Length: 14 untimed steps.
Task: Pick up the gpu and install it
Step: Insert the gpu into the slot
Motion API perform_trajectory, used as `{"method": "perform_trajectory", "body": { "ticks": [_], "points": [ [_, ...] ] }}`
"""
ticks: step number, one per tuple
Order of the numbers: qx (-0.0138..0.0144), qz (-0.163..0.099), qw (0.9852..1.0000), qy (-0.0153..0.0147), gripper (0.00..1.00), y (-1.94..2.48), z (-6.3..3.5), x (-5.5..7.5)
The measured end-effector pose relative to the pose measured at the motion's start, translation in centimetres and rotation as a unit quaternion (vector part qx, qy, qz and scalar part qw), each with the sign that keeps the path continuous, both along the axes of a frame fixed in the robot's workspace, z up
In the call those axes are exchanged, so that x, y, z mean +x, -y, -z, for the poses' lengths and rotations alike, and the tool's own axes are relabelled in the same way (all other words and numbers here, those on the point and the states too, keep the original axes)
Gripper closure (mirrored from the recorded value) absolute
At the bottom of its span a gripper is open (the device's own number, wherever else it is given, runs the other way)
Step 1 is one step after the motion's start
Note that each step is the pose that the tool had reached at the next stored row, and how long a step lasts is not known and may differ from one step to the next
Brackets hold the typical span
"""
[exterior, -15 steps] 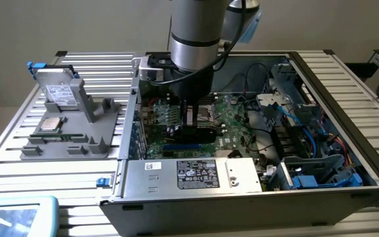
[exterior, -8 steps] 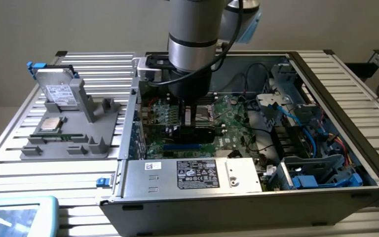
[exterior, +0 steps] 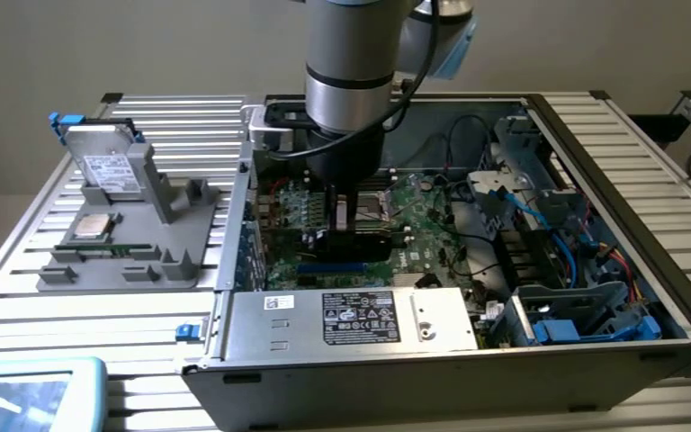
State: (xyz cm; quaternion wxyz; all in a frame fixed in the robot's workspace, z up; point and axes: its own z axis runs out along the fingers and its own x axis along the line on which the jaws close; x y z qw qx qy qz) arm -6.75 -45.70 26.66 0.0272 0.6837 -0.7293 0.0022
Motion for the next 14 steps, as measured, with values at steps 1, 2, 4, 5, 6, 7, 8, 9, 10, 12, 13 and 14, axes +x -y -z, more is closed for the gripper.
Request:
{"method": "perform_trajectory", "body": {
  "ticks": [1, 2, 4, 5, 6, 7, 8, 9, 10, 12, 13, 14],
  "points": [
    [0.0, 0.0, 1.0, 0.0004, 0.73, 0.01, 0.02, -0.07],
    [0.0, 0.0, 1.0, 0.0008, 0.73, 0.02, 0.05, -0.14],
    [-0.0001, 0.0, 1.0, 0.0019, 0.73, 0.02, 0.1, -0.24],
    [0.0, 0.0, 1.0, 0.0024, 0.73, 0.02, 0.15, -0.25],
    [-0.0001, 0.001, 1.0, 0.0027, 0.73, 0.02, 0.2, -0.26],
    [-0.0001, 0.001, 1.0, 0.0029, 0.73, -0.01, 0.23, -0.28],
    [-0.0001, 0.002, 1.0, 0.003, 0.73, -0.03, 0.25, -0.28],
    [0.0, 0.002, 1.0, 0.0032, 0.73, -0.05, 0.27, -0.33],
    [-0.0001, 0.002, 1.0, 0.0032, 0.73, -0.06, 0.27, -0.38],
    [0.0, 0.003, 1.0, 0.0032, 0.73, -0.1, 0.29, -0.43],
    [0.0, 0.003, 1.0, 0.0032, 0.73, -0.1, 0.29, -0.44],
    [-0.0001, 0.003, 1.0, 0.0031, 0.73, -0.1, 0.29, -0.44]
  ]
}}
